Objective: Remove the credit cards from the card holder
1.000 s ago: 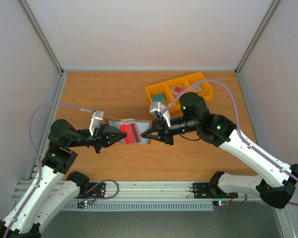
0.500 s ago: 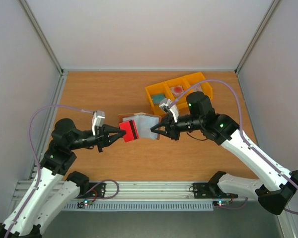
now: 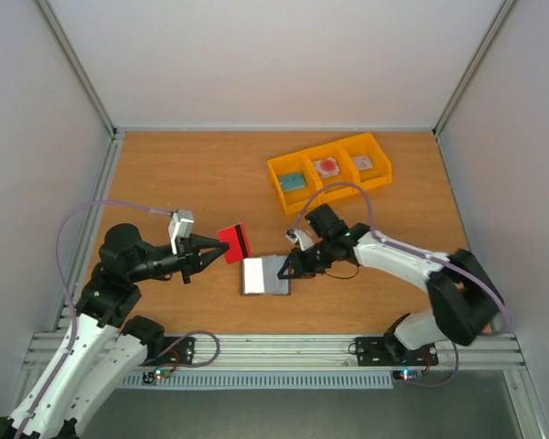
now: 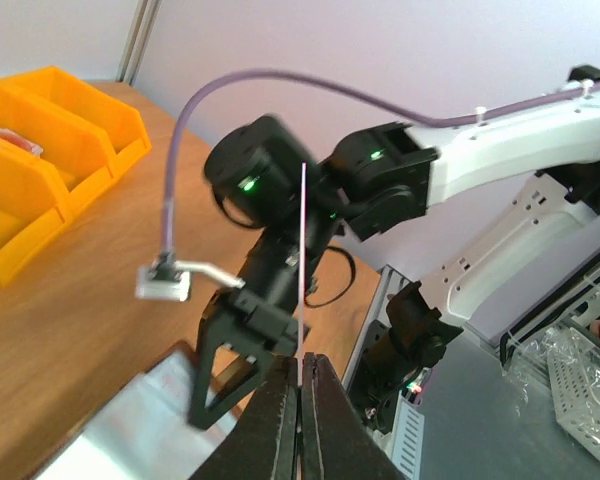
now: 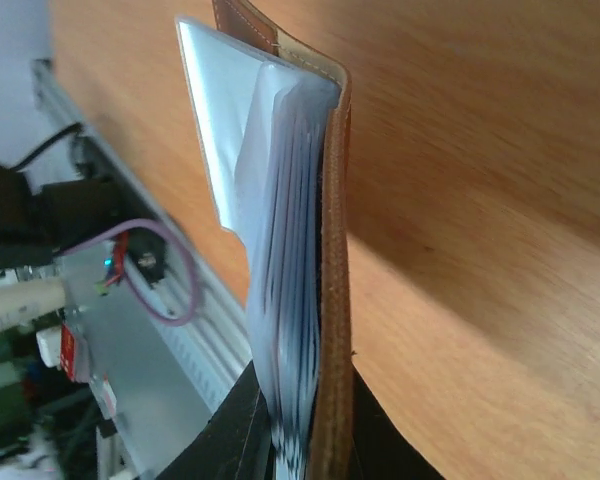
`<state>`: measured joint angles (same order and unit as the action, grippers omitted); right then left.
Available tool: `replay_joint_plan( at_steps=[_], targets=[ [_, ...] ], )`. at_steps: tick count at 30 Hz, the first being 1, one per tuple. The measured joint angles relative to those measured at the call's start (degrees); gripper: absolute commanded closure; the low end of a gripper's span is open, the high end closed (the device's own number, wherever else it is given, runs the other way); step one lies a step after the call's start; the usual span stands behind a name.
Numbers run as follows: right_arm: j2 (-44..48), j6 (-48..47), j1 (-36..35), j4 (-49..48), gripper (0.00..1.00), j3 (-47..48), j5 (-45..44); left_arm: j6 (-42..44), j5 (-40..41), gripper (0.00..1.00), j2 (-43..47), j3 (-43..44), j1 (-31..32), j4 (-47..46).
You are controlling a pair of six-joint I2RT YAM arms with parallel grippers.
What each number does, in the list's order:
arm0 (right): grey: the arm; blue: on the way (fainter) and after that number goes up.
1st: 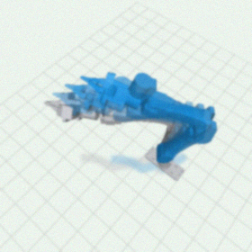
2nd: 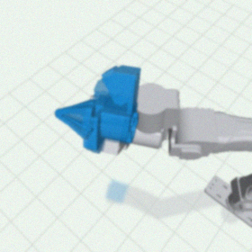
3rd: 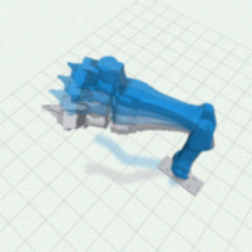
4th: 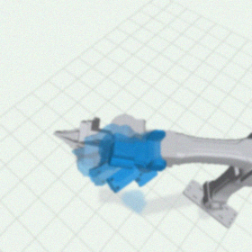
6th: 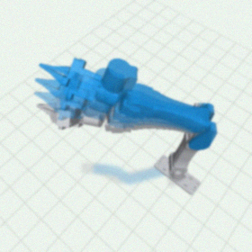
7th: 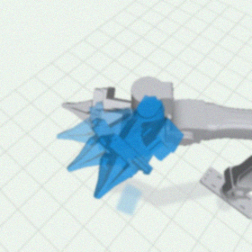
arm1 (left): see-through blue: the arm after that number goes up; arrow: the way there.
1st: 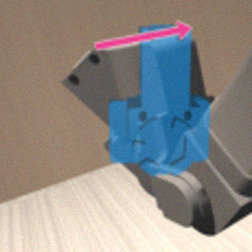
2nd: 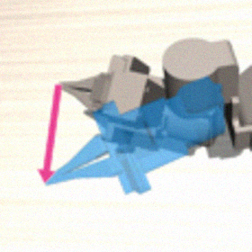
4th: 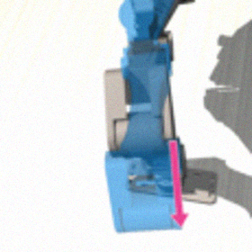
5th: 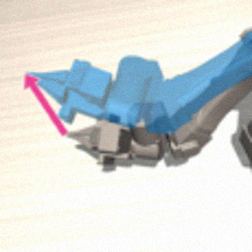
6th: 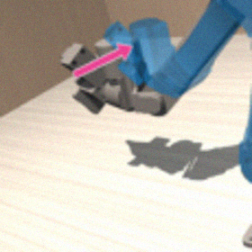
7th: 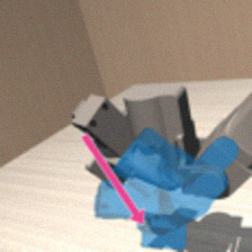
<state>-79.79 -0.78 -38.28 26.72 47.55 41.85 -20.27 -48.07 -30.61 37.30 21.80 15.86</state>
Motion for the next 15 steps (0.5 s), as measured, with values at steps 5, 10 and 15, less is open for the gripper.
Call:
replay_joint_plan(
  at_steps=[5,10,15],
  targets=[
    [-11.1,7.8,0.0,-6.2,0.96,-3.6,1.7,-1.1,-0.3,1.00,-0.1,-2.0,0.0,-1.5],
    [-14.6,11.4,1.4,-8.5,0.70,-3.6,4.2,-1.7,-0.4,1.00,-0.1,-2.0,0.0,-3.4],
    [-11.8,11.0,4.5,-1.9,0.47,-3.6,-0.9,-1.1,-0.3,1.00,-0.1,-2.0,0.0,-4.2]
  ],
)
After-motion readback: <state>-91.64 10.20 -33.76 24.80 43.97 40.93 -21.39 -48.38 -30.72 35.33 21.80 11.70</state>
